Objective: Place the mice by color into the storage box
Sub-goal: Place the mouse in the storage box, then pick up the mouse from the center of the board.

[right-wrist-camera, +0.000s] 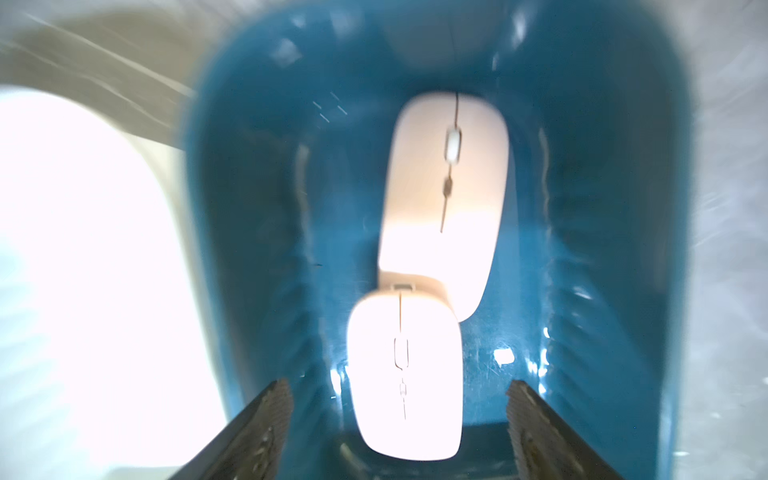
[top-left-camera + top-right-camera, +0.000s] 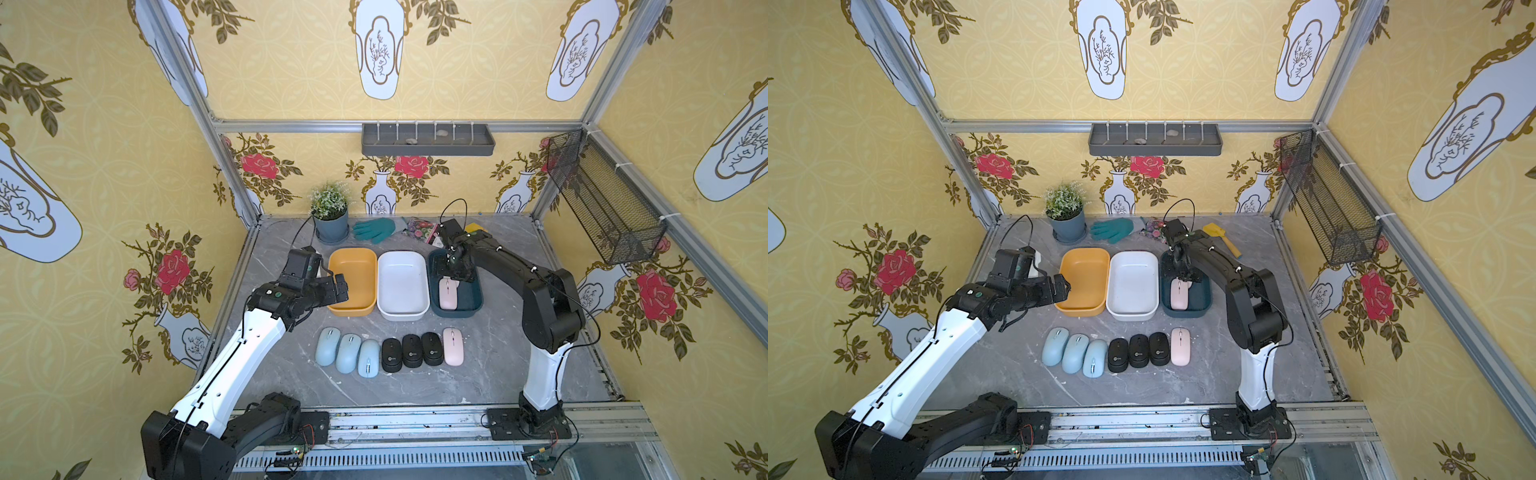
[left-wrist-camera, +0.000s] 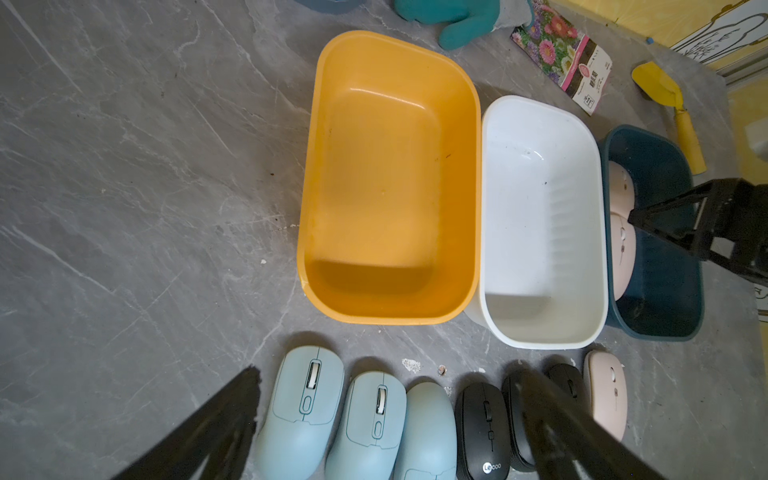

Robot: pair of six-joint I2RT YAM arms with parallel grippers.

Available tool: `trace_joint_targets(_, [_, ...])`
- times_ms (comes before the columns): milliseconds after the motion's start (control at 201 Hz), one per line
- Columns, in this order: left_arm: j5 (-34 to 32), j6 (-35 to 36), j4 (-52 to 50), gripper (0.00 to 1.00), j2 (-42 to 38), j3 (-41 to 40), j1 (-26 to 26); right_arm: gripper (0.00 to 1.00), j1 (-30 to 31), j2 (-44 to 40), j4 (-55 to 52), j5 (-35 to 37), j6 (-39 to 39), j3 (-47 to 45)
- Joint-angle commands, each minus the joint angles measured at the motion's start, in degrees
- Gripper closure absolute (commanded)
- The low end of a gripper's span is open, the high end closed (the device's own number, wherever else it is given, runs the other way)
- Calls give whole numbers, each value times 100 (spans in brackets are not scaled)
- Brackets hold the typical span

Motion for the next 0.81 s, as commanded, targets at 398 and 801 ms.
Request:
trace_joint_targets(398, [-89, 116, 0, 1, -25, 188, 1, 26, 1271, -2146, -1165, 848, 1706, -1380])
trace_joint_targets(801, [-34, 101, 15, 1, -186, 57, 1, 29, 2152, -2174, -582, 357, 3061, -2890])
